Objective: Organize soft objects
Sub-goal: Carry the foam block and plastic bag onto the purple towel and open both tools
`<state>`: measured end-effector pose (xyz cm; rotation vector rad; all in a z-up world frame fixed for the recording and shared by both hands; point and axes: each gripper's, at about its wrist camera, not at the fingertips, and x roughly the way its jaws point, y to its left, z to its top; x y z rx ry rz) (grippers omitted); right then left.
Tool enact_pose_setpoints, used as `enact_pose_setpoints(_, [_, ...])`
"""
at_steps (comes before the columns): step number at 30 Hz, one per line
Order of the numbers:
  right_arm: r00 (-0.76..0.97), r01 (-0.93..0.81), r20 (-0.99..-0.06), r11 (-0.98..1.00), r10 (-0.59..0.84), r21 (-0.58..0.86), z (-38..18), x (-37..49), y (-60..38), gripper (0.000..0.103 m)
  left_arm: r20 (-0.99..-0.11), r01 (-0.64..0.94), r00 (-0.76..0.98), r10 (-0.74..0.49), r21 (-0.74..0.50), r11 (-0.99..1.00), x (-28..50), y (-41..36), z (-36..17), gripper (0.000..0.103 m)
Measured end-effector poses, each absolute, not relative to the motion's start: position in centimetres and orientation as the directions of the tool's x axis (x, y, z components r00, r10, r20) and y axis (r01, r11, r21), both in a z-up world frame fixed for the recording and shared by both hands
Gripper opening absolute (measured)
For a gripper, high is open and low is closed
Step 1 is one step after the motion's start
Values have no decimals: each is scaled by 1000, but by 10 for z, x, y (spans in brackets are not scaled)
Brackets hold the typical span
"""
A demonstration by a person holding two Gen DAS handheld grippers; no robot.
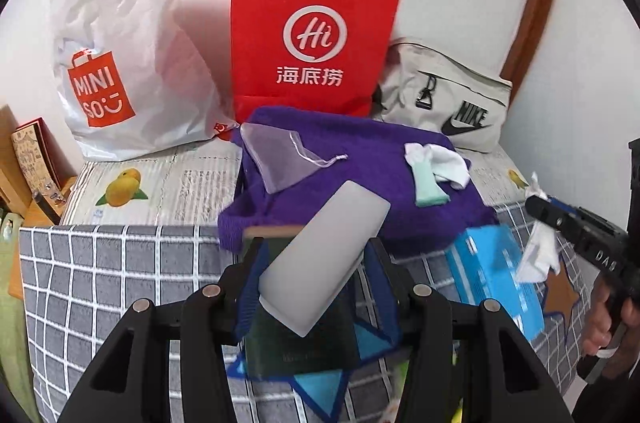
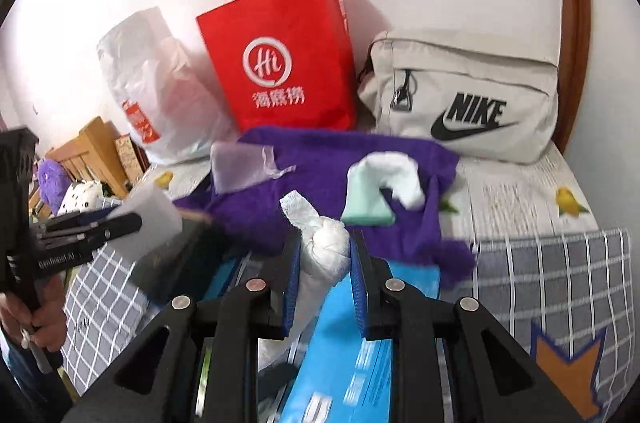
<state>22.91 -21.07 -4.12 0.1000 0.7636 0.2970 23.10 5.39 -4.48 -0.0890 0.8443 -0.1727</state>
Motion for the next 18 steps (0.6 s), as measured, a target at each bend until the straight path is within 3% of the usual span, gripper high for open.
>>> enact_pose_setpoints(18, [694, -279, -648, 947, 314, 160, -12, 339, -206, 24, -735, 73, 661, -149, -135, 988, 337, 43, -29, 47])
